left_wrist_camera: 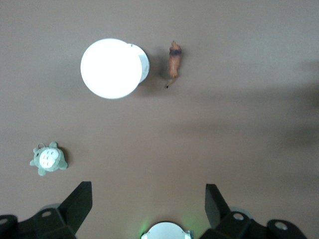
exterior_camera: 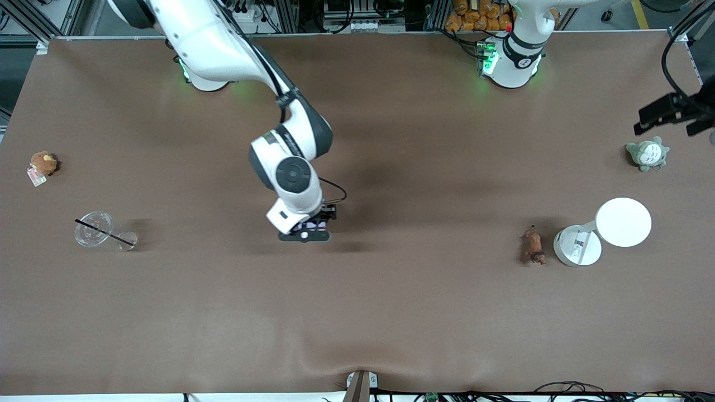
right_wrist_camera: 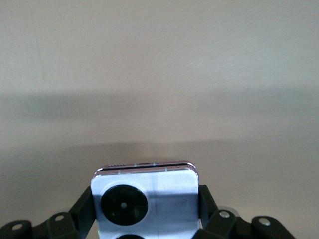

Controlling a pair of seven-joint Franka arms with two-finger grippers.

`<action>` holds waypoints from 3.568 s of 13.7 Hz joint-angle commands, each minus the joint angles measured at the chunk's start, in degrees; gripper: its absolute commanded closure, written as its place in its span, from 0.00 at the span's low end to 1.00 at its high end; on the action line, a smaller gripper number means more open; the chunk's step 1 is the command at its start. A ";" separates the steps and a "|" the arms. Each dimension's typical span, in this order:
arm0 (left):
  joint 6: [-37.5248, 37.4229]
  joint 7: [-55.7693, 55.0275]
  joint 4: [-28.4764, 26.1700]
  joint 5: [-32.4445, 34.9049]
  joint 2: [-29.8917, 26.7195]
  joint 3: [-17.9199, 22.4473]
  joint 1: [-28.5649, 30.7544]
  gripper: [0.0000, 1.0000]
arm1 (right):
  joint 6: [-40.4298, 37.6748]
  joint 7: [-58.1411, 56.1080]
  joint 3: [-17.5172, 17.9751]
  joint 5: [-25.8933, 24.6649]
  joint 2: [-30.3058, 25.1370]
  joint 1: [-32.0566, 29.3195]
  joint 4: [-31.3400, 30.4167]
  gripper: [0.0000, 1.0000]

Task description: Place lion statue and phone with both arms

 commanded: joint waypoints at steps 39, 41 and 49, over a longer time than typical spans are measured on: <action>0.59 -2.19 -0.78 2.01 -0.85 3.09 -2.42 0.00 | 3.27 -37.19 -1.59 -1.99 -6.08 -36.28 -7.05 0.00; 0.59 -2.19 -0.78 1.92 -0.85 3.09 -2.42 0.00 | -2.11 -37.19 -1.50 -1.90 -11.70 -36.36 -7.31 0.00; 0.59 -2.11 -0.78 1.57 -0.85 3.18 -2.34 0.00 | -17.41 -37.02 -1.50 -1.64 -28.85 -36.10 -7.57 0.00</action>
